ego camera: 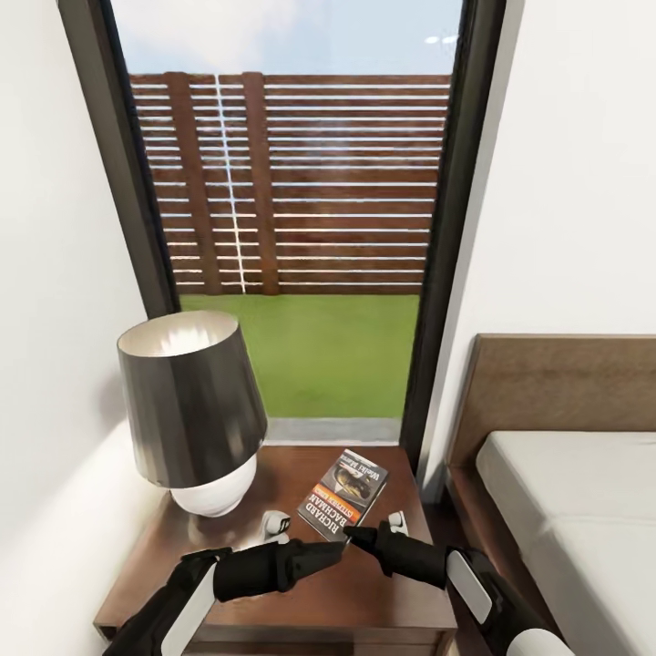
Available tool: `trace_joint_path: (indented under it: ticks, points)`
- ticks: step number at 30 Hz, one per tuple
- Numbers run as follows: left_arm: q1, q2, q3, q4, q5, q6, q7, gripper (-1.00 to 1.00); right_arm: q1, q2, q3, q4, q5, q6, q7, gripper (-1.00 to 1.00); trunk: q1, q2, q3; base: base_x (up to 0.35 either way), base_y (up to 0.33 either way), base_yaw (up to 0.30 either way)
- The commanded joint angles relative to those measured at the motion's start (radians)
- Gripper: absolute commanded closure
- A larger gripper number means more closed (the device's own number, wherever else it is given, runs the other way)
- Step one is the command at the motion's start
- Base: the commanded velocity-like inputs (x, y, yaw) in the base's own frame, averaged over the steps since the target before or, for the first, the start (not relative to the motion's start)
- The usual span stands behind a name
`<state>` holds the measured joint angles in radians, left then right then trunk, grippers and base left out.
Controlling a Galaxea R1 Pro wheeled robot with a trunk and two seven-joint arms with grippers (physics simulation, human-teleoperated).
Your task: In the bedroom, move the book from the bed onto either nightstand, and place the two sandals side by side next to the bed.
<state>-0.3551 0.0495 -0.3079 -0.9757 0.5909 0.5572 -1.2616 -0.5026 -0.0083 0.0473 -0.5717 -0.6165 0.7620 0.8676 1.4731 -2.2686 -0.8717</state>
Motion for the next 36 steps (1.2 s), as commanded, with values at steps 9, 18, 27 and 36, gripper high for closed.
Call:
trace_joint_path:
  ticks: [9,18,27,36]
  points:
    - [-0.001,0.001,-0.002,0.0,0.009,0.01,0.001,-1.0,-0.001,-0.001,0.003,0.0,-0.008,0.005,-0.002,1.0,0.0,0.0,-0.001,0.099,0.0,0.0]
    - [-0.001,0.0,-0.003,0.0,0.008,0.01,0.003,-1.0,-0.001,-0.001,0.003,0.001,-0.008,0.005,-0.002,1.0,0.012,-0.021,-0.01,0.0,0.0,0.0]
    - [-0.001,0.0,-0.004,0.0,0.007,0.009,0.004,-1.0,-0.001,-0.001,0.003,0.0,-0.008,0.005,-0.002,1.0,0.046,-0.084,-0.039,0.0,0.0,0.0]
    - [-0.001,0.0,-0.004,0.0,0.007,0.009,0.004,-1.0,-0.001,-0.001,0.003,0.0,-0.008,0.005,-0.002,1.0,0.081,-0.147,-0.067,0.0,0.0,0.0]
